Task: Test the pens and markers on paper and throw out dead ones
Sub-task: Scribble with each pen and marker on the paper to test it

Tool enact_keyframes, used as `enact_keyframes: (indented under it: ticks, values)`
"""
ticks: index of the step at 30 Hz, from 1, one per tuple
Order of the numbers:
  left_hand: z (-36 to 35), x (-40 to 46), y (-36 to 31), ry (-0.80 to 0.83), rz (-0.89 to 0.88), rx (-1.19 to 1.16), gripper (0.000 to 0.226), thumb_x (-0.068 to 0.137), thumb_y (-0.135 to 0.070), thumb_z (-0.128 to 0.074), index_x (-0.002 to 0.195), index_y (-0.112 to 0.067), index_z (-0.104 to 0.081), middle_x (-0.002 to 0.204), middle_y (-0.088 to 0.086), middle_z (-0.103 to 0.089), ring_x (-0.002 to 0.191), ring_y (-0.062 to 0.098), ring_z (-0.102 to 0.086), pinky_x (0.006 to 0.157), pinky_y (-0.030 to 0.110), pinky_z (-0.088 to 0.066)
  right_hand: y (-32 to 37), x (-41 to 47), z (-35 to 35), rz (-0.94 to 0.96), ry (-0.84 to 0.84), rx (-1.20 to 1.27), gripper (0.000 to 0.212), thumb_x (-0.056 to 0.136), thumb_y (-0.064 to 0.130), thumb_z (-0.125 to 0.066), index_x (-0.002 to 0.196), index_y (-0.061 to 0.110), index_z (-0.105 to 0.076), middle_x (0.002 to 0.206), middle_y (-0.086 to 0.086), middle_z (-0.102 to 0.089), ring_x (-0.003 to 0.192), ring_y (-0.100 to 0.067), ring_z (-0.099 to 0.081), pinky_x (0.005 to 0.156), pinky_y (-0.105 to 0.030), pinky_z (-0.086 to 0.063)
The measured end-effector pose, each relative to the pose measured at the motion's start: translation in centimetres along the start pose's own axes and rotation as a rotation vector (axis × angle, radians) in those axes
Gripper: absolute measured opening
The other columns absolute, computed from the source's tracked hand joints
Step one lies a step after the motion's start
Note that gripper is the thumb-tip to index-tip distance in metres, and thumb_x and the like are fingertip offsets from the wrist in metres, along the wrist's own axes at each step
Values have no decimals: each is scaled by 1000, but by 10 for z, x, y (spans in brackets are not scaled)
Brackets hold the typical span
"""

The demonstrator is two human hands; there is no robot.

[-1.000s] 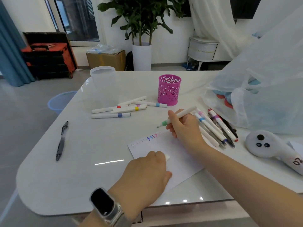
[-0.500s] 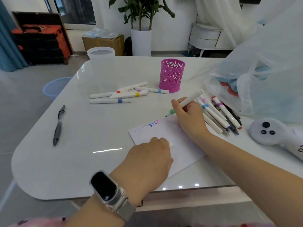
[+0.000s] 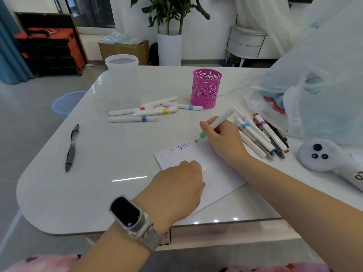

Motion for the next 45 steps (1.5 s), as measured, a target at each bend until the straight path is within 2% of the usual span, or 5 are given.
enact_keyframes:
  ticks: [10,19,23,29,45]
  values:
    - [1,1,-1,6,13,-12,22,100,-36,-32,91,-17,-30,81,-3,-33,72,18,-42,63,30,-33,2,-2,1,-32,-8,32,22,92,23,-57,74,10,-55,55,8,-49,45,-3,-43,49,-20,-39]
    - [16,-6,2,-42,5,-267,33,100,-35,-25,71,-19,-30,69,-1,-38,61,17,-37,55,31,-30,32,-5,41,-260,-275,513,16,91,35,-62,85,21,-60,68,1,-48,54,-8,-45,51,-21,-45]
    - [33,-8,8,-293,8,-195,29,101,-34,-21,74,-25,-29,68,-5,-41,60,16,-43,53,29,-31,57,-20,59,-263,-189,483,6,89,29,-65,87,24,-66,80,0,-57,70,-11,-51,56,-22,-49]
    - [46,-10,13,-514,68,-338,23,98,-41,-28,91,-24,-42,86,-7,-58,77,15,-55,67,32,-46,85,-54,58,-322,-82,690,23,95,25,-53,79,13,-63,59,0,-53,56,-12,-48,42,-23,-42]
    - [54,-9,9,-519,87,-388,19,96,-42,-35,99,-28,-47,92,-9,-61,78,12,-54,62,23,-41,88,-62,46,-256,39,476,23,94,26,-56,87,6,-65,59,2,-54,55,-10,-47,47,-25,-42]
Point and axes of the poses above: each hand's wrist, its own x-axis towards the middle knuckle, its own z-axis out of the back of the hand, y = z × x, the point moved 3 cm from there along x, towards the middle knuckle
